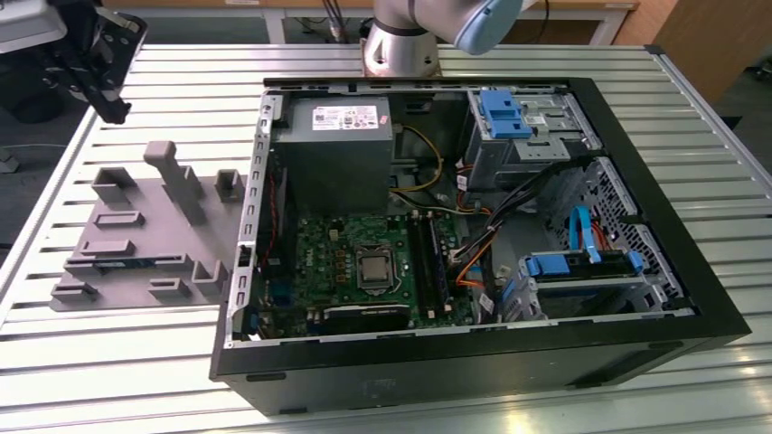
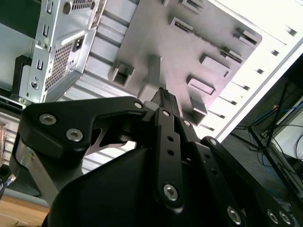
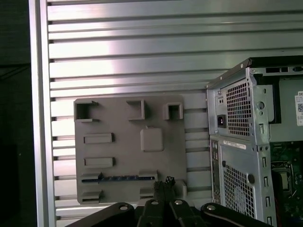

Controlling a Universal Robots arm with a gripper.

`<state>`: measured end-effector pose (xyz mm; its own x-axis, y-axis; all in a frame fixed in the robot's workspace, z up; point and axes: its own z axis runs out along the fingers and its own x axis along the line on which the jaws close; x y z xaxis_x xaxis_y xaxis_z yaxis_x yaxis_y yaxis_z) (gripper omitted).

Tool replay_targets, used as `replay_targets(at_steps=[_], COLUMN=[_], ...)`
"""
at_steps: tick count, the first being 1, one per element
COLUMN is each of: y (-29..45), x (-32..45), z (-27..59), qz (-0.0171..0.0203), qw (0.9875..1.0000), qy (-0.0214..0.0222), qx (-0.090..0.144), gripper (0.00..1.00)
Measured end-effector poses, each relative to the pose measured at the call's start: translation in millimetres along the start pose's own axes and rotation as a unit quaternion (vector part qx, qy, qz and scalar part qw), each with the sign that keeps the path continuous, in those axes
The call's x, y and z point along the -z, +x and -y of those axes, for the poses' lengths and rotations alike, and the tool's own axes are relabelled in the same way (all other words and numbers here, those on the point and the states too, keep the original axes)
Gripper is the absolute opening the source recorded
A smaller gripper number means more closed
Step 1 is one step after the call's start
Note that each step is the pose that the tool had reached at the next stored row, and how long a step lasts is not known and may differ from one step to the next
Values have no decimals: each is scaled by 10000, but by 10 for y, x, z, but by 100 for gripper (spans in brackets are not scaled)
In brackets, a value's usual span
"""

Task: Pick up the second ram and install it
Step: 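Reach for the second ram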

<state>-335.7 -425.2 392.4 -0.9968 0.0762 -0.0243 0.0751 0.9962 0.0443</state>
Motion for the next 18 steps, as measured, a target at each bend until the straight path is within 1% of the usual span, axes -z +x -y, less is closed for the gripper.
replay_targets(at_steps=[4, 9, 18], y=[53, 154, 169], x=[1, 3, 3], z=[43, 59, 60], qz=[1, 0, 1], qw=[10000, 10000, 10000], qy=[0, 0, 0], qx=[0, 0, 0], gripper=[11, 11, 11])
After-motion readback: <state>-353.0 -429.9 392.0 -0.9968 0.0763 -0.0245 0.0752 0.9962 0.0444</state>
